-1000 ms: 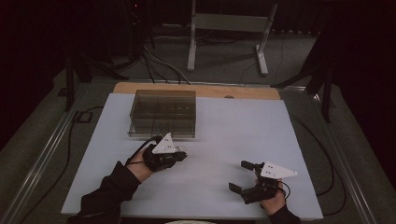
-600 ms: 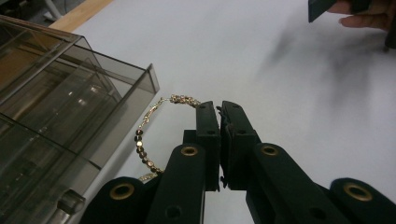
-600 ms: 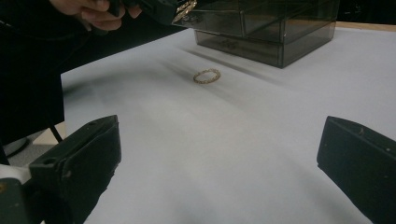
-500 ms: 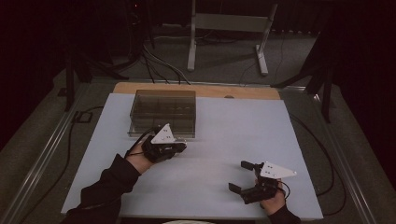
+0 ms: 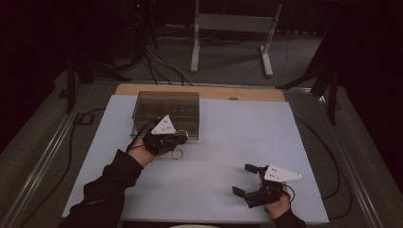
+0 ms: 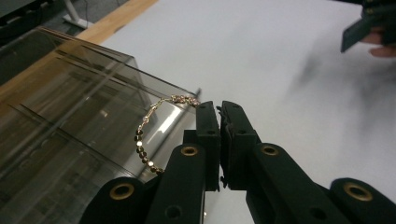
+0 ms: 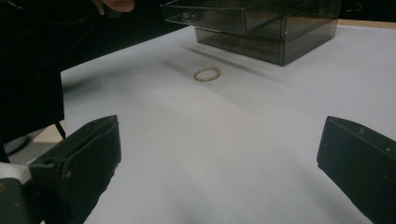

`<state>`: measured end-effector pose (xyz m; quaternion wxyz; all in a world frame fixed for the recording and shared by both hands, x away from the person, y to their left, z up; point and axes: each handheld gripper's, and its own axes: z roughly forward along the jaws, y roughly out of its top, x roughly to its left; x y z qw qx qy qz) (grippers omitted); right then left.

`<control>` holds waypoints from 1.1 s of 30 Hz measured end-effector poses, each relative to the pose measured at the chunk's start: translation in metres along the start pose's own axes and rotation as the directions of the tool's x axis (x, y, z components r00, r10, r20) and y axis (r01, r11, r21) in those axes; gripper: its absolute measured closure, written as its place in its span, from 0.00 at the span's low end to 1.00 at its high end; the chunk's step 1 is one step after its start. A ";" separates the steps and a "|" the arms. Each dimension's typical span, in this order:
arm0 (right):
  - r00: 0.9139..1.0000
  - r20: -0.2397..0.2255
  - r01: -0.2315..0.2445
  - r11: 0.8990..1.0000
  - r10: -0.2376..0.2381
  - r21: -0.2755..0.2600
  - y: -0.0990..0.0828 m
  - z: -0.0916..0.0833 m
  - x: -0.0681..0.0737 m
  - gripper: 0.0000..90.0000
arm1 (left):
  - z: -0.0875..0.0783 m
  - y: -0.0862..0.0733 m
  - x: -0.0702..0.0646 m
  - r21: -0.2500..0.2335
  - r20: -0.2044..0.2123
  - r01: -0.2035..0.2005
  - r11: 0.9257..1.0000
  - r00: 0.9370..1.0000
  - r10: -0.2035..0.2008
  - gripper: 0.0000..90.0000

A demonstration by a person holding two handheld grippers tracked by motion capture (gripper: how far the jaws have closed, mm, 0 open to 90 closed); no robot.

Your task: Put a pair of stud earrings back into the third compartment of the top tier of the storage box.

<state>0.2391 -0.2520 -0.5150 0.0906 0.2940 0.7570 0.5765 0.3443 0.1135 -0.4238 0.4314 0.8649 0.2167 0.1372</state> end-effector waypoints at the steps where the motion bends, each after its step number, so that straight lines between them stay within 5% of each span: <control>1: 1.000 0.000 0.000 1.000 0.000 0.000 0.000 0.000 0.000 0.00 | 0.000 0.000 0.000 0.000 0.000 0.000 1.000 1.000 0.000 0.98; 31: 1.000 -0.005 -0.003 1.000 0.003 0.005 0.000 -0.001 -0.001 0.00 | 0.044 0.013 0.030 0.046 -0.041 0.085 0.995 0.996 -0.084 0.96; 33: 1.000 -0.004 -0.002 1.000 0.002 0.008 -0.001 -0.001 -0.001 0.00 | 0.041 0.015 0.028 0.024 -0.089 0.079 0.997 0.993 -0.077 0.77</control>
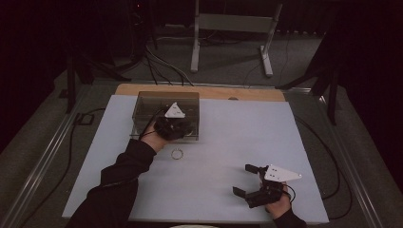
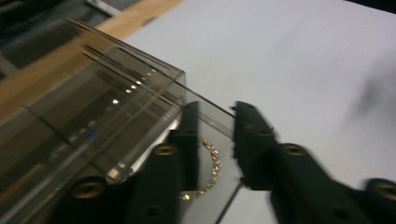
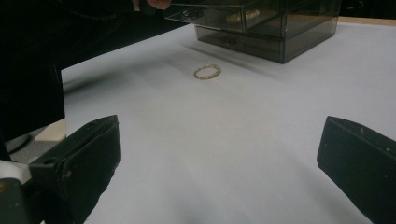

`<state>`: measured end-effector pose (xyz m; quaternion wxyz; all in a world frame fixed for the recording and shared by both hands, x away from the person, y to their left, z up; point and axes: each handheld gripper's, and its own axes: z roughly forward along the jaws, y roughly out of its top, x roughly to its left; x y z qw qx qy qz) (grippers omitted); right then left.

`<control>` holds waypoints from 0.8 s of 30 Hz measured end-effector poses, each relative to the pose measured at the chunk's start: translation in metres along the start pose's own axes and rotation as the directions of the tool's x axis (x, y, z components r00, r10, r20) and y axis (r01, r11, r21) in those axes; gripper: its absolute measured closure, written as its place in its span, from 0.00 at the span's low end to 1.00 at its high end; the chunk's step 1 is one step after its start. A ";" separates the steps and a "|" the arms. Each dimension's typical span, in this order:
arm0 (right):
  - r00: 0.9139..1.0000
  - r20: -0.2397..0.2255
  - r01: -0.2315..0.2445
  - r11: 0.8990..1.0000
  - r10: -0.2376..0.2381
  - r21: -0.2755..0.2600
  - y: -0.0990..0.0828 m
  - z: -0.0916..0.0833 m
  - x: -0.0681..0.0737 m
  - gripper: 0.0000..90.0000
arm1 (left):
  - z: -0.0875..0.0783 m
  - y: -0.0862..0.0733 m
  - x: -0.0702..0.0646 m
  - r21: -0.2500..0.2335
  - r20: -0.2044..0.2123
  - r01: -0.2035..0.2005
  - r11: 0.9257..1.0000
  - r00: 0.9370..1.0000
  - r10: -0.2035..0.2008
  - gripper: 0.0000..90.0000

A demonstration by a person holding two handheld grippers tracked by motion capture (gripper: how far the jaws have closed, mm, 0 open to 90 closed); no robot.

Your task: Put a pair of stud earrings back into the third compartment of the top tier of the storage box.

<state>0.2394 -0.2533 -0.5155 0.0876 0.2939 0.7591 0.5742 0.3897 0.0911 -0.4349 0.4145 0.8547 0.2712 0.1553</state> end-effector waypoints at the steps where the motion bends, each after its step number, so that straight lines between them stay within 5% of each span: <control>1: 1.000 0.000 0.000 1.000 0.000 0.000 0.000 0.000 0.000 0.00 | 0.000 0.000 0.000 0.000 0.000 0.000 1.000 1.000 0.000 0.71; 14: 1.000 -0.003 -0.006 1.000 0.006 0.001 0.000 0.001 0.000 0.00 | -0.025 -0.004 -0.002 -0.042 0.041 0.073 0.996 0.997 -0.071 0.40; 24: 1.000 -0.001 -0.005 1.000 0.005 0.002 0.000 0.001 0.000 0.00 | -0.040 -0.010 -0.009 -0.034 0.092 0.066 0.997 0.994 -0.063 0.19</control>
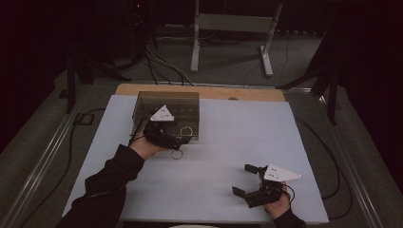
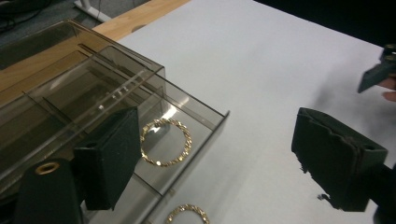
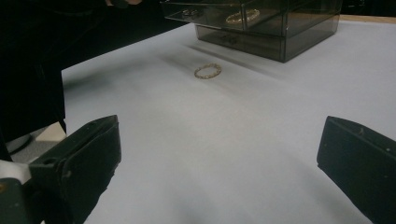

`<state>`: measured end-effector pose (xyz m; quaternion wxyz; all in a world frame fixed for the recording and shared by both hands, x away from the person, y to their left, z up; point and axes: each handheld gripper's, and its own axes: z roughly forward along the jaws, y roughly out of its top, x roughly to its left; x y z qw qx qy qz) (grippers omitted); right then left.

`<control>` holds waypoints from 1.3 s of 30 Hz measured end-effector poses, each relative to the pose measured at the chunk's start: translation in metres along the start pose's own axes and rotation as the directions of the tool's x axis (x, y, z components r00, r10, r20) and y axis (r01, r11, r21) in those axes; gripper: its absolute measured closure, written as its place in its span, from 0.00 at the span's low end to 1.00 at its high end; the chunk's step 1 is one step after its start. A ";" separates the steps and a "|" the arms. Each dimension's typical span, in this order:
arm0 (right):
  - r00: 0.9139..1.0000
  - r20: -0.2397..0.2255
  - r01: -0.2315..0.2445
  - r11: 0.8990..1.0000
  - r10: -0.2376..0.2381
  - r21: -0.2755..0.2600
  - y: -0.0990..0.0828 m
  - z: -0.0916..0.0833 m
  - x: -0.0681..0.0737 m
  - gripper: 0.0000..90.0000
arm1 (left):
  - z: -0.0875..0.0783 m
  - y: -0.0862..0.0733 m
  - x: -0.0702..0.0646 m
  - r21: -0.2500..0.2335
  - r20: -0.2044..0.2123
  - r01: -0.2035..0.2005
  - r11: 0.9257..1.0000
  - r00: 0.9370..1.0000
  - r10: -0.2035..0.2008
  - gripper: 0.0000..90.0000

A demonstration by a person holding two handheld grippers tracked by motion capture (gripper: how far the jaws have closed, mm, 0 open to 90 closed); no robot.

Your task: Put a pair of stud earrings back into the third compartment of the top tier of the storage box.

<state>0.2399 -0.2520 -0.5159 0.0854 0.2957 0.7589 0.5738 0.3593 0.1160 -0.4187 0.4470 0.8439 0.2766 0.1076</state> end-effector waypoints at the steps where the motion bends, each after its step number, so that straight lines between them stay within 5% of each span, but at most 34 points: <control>1: 1.000 -0.002 -0.004 1.000 0.004 -0.001 0.000 0.000 0.000 0.00 | -0.002 -0.001 -0.001 -0.001 0.001 0.002 1.000 1.000 -0.002 0.18; 7: 1.000 -0.001 -0.005 1.000 0.005 0.000 0.000 0.000 0.000 0.00 | -0.012 -0.008 -0.010 -0.005 0.007 -0.004 1.000 1.000 0.004 0.11; 26: 1.000 -0.001 0.004 1.000 -0.004 0.001 0.000 0.000 0.001 0.00 | -0.021 -0.041 -0.035 0.004 0.060 -0.030 1.000 0.998 0.030 0.17; 31: 1.000 0.001 0.004 1.000 -0.004 0.003 0.000 0.000 0.001 0.00 | -0.018 -0.053 -0.034 0.005 0.059 -0.036 0.999 0.998 0.035 0.19; 39: 1.000 0.004 0.005 1.000 -0.005 0.007 0.000 0.000 0.001 0.00 | -0.008 -0.074 -0.017 0.015 0.029 0.033 0.999 0.999 -0.034 0.34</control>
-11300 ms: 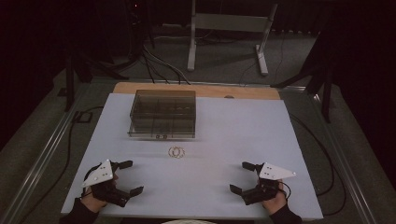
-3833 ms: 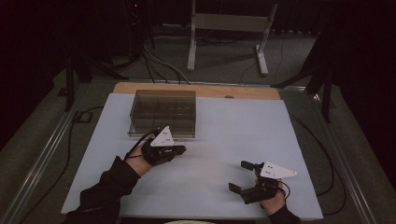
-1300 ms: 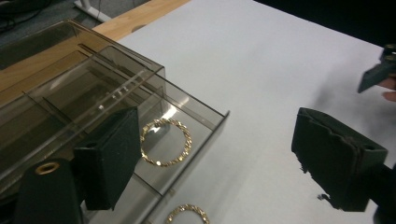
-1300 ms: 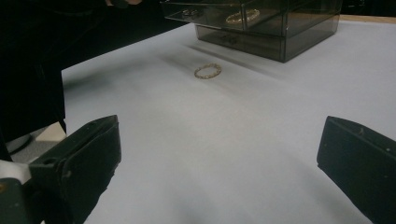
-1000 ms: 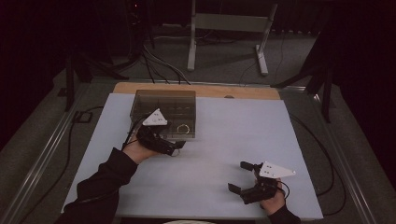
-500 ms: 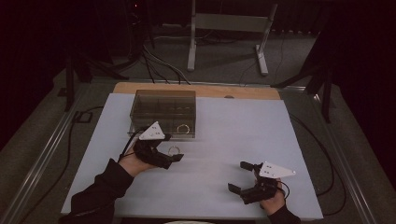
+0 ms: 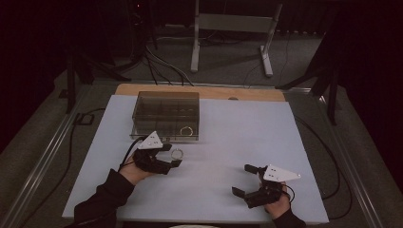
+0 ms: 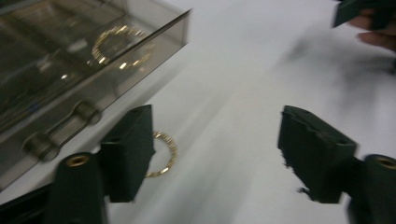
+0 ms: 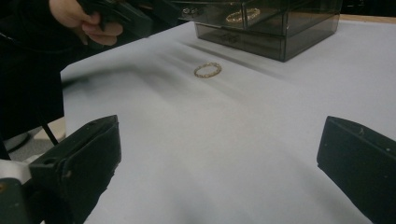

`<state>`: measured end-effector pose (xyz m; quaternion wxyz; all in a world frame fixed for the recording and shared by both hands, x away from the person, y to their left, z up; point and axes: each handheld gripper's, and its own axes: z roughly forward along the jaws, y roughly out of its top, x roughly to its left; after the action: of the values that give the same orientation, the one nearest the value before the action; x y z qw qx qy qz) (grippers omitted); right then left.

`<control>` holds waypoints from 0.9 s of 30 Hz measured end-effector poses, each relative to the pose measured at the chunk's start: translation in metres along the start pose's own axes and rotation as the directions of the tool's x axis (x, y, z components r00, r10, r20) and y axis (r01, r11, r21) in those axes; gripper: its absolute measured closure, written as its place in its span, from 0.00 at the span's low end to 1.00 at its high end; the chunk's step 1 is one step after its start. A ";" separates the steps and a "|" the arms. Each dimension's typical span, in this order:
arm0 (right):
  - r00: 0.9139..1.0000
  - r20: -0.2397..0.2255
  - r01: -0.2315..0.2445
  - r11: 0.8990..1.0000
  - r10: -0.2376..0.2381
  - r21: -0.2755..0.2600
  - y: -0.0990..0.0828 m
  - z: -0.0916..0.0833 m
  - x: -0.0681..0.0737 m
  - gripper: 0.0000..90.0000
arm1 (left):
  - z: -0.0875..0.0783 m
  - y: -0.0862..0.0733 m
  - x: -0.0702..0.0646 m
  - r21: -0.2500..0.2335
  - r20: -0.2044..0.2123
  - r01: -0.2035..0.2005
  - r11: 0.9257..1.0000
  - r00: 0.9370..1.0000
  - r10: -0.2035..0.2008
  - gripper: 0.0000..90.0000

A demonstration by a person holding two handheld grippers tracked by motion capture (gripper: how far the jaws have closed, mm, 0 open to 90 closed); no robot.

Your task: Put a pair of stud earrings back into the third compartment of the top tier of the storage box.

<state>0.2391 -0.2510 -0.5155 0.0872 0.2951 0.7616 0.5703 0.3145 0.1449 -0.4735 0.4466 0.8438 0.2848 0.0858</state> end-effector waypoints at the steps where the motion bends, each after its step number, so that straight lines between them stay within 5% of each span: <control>1: 1.000 0.000 -0.002 1.000 0.002 0.001 0.000 0.000 0.000 0.00 | 0.002 -0.002 0.002 -0.003 0.001 0.013 1.000 1.000 -0.013 0.35; 12: 1.000 -0.002 0.000 1.000 0.000 0.001 0.000 0.000 0.000 0.00 | 0.029 -0.022 0.013 0.036 -0.043 0.013 0.999 0.999 -0.012 0.55; 22: 1.000 -0.002 0.008 1.000 -0.008 0.004 0.000 0.000 0.000 0.00 | 0.054 -0.018 0.005 0.078 -0.061 -0.057 0.995 0.996 0.062 0.67; 27: 1.000 -0.003 0.004 1.000 -0.004 0.004 0.000 0.000 0.000 0.00 | 0.065 -0.017 0.006 0.112 -0.096 -0.045 0.993 0.994 0.055 0.74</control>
<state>0.2389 -0.2511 -0.5155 0.0865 0.2929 0.7633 0.5692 0.3388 0.1100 -0.5264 0.3825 0.8688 0.2896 0.1227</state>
